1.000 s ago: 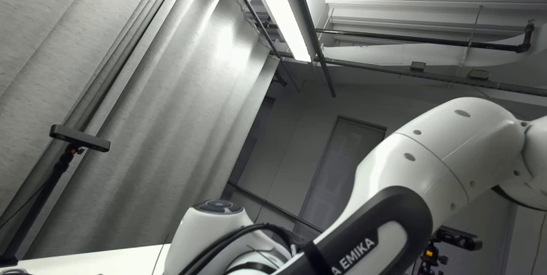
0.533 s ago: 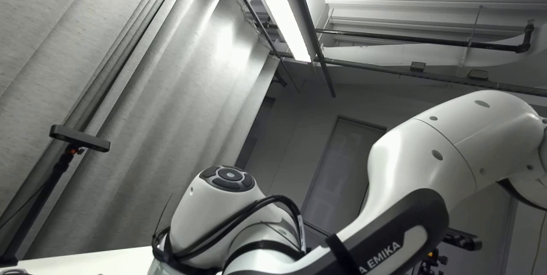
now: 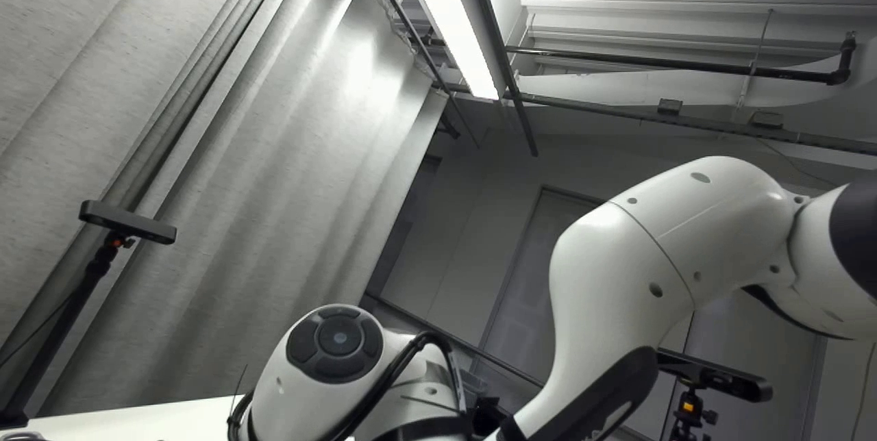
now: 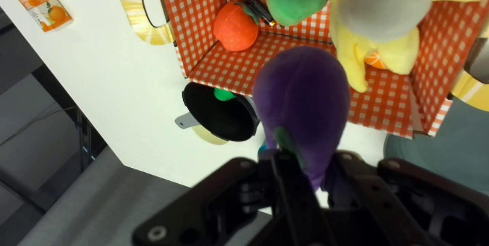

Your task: Remove the plush toys from the black tray and place them in the basket

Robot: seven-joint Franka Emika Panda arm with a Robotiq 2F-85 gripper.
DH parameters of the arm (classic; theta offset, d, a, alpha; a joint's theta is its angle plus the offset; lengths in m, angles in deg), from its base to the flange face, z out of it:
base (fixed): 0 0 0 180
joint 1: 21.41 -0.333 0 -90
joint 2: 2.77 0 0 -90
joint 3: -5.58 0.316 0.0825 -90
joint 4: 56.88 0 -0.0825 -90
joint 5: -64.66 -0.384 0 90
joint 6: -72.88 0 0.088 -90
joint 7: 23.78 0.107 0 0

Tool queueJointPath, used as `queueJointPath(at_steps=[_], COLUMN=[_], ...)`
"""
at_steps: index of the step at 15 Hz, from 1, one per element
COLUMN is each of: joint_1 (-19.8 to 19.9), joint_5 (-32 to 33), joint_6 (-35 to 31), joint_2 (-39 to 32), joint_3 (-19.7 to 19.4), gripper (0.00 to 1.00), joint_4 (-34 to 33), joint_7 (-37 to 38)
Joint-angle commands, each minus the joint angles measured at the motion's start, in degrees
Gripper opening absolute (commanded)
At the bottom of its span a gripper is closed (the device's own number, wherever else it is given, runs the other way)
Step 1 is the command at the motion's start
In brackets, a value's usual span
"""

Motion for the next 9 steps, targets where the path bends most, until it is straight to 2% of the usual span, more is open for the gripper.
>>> queueJointPath(at_steps=[1,2,4,6,9], joint_1=[-0.13,-0.27,0.10,1.68,2.00], joint_5=[3.89,3.60,3.10,2.58,1.90], joint_6=[1.75,2.06,1.87,1.75,1.73], joint_2=[-3.98,-4.84,-6.18,-6.75,-6.38], joint_3=[-0.88,-0.93,-1.40,-0.48,-0.26], gripper=[0.42,0.43,0.56,0.73,0.95], joint_4=[-1.02,-1.06,-1.05,-1.08,-1.15], joint_7=[5.16,5.55,5.21,4.48,4.32])
